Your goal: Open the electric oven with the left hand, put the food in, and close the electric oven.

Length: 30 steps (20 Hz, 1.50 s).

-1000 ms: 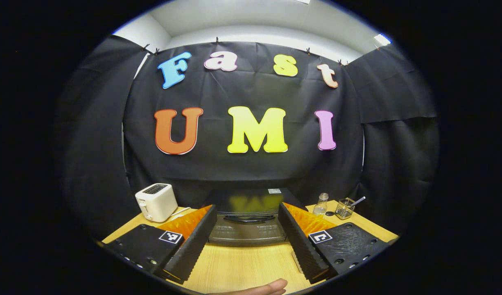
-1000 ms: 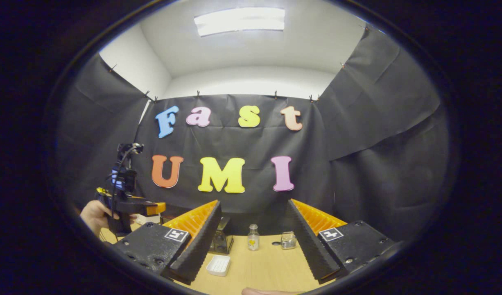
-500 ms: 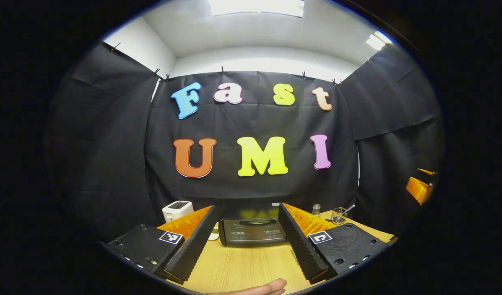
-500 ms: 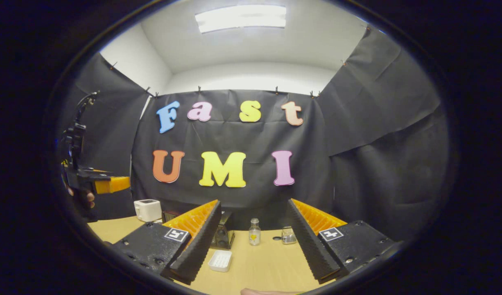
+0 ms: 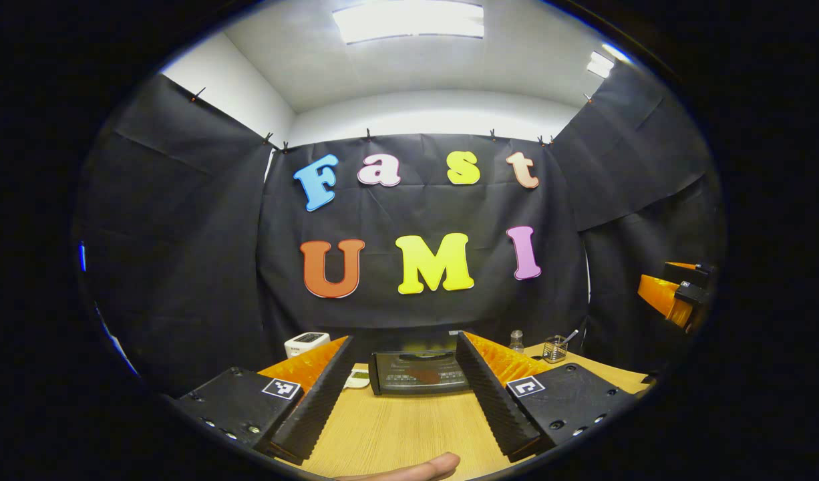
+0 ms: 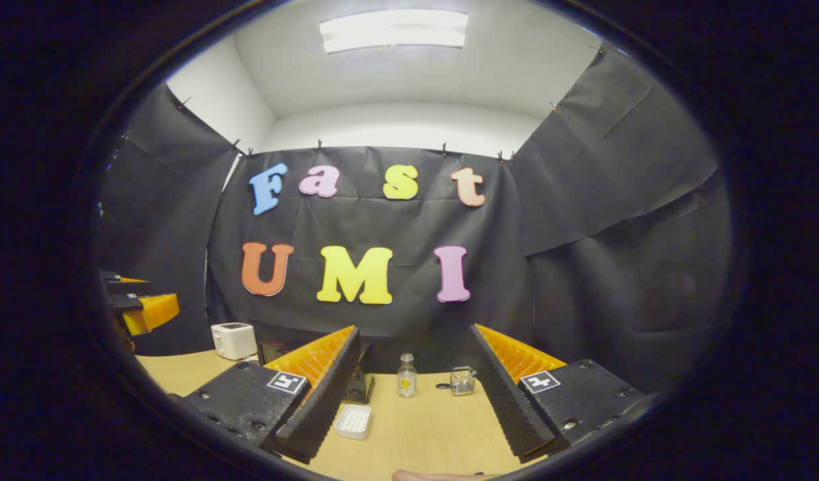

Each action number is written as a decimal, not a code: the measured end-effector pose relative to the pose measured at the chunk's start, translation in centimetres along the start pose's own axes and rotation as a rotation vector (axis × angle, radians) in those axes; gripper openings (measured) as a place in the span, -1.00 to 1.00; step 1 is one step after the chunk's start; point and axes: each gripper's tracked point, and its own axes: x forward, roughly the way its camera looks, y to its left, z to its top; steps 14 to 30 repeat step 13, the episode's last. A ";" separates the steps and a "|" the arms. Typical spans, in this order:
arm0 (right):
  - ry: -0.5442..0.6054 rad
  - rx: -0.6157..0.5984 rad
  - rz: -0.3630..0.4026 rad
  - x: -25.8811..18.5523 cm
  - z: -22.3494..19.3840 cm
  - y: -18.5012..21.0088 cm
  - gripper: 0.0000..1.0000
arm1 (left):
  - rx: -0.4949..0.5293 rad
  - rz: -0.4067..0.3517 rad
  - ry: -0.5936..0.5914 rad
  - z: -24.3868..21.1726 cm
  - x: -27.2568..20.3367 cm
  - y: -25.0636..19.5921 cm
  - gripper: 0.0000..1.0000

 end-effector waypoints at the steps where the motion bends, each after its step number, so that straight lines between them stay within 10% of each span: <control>1: 0.001 0.002 0.003 -0.2 -0.1 0.3 1.00 | -0.009 -0.002 0.005 -0.2 0.0 -0.2 0.92; 30: -0.010 -0.010 0.011 0.3 -0.5 0.3 1.00 | -0.019 -0.026 0.012 0.2 0.4 -1.6 0.92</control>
